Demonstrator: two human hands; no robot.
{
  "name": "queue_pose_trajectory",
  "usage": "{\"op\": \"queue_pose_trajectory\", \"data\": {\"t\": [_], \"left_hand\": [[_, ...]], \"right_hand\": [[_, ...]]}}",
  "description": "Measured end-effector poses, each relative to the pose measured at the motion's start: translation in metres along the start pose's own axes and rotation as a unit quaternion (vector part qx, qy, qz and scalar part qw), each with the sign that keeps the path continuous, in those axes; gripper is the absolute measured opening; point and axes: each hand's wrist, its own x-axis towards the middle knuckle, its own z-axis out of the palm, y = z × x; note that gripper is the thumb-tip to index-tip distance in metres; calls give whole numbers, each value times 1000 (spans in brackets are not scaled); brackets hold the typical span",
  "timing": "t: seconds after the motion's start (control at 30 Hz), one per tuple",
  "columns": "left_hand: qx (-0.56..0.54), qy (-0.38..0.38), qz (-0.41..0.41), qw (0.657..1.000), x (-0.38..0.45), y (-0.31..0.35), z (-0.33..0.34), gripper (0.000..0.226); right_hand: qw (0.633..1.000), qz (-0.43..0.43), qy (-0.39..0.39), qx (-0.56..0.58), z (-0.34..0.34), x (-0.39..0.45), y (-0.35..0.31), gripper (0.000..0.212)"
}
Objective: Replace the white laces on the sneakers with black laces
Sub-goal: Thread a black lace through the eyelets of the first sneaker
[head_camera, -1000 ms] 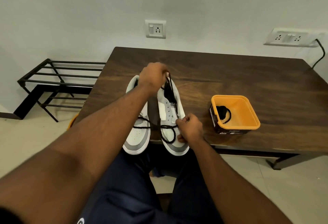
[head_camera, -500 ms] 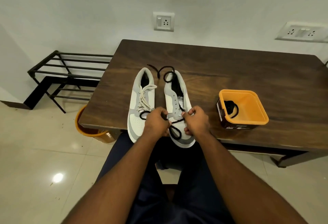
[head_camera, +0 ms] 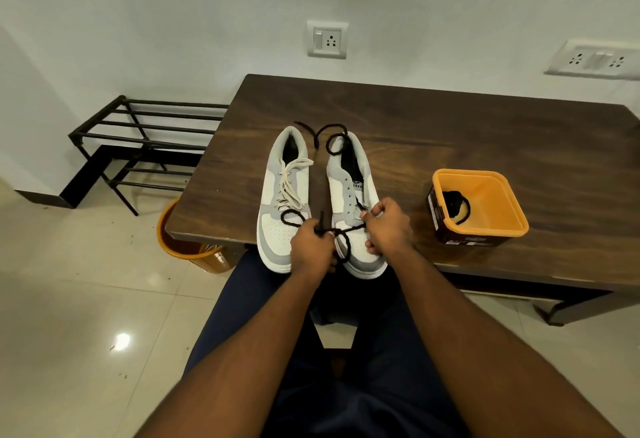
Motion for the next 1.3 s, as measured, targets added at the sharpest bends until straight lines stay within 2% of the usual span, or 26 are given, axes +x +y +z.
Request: {"op": "queue_pose_trajectory", "data": {"t": [0.1, 0.17, 0.2, 0.23, 0.27, 0.3, 0.33, 0.4, 0.47, 0.53, 0.6, 0.67, 0.77, 0.83, 0.9, 0.97, 1.0, 1.07, 1.13, 1.23, 1.3], "left_hand": [[0, -3, -11, 1000, 3, -1, -1, 20], [50, 38, 53, 997, -2, 6, -5, 22], [81, 55, 97, 990, -7, 12, -7, 23], [108, 62, 143, 982, -11, 17, -10, 25], [130, 59, 185, 972, -14, 25, -12, 26], [145, 49, 216, 964, -17, 31, -14, 25], [141, 32, 241, 960, -19, 36, -15, 23], [43, -19, 259, 965, -17, 40, -18, 21], [-80, -61, 218, 971, -14, 40, -20, 25], [-133, -90, 184, 970, -15, 40, -23, 29], [-152, -109, 158, 970, -19, 42, -27, 30], [-108, -108, 139, 978, -21, 42, -30, 30], [22, -144, 122, 982, -20, 42, -37, 29], [60, -184, 90, 977, -21, 42, -44, 25], [72, -195, 70, 976, -20, 43, -48, 20], [-7, -148, 85, 985, -18, 44, -48, 5], [-54, -122, 103, 986, -14, 43, -45, 11], [-109, -119, 128, 979, -9, 47, -38, 24], [-137, -124, 128, 974, -5, 49, -29, 21], [-192, -104, 72, 973, 1, 51, -20, 14], [-210, -118, 35, 970, 2, 52, -17, 15]], "right_hand": [[1000, 14, -9, 10, -1, -1, -1, 20], [1000, 18, -18, 3, -5, -5, -4, 18], [999, -8, -8, -53, -9, -6, -5, 18], [991, -52, 13, -119, -13, -7, -6, 26], [984, -113, 32, -136, -16, -7, -6, 36], [979, -180, 26, -94, -19, -7, -8, 41], [972, -234, -14, -9, -21, -10, -13, 43], [949, -248, -139, 140, -25, -19, -21, 39], [927, -193, -229, 228, -32, -27, -25, 28], [906, -150, -277, 284, -38, -28, -23, 20], [886, -121, -296, 335, -41, -29, -19, 23], [881, -110, -283, 363, -38, -29, -19, 28], [888, -104, -229, 385, -32, -28, -19, 16], [904, -100, -207, 360, -28, -27, -19, 10], [917, -89, -190, 340, -24, -27, -18, 10], [923, -72, -175, 336, -22, -26, -18, 11], [926, -65, -173, 330, -22, -26, -18, 11], [930, -60, -183, 314, -22, -23, -19, 10], [932, -64, -190, 302, -22, -21, -20, 3], [935, -61, -174, 303, -21, -15, -22, 2], [930, -53, -181, 314, -20, -11, -22, 5]]}}
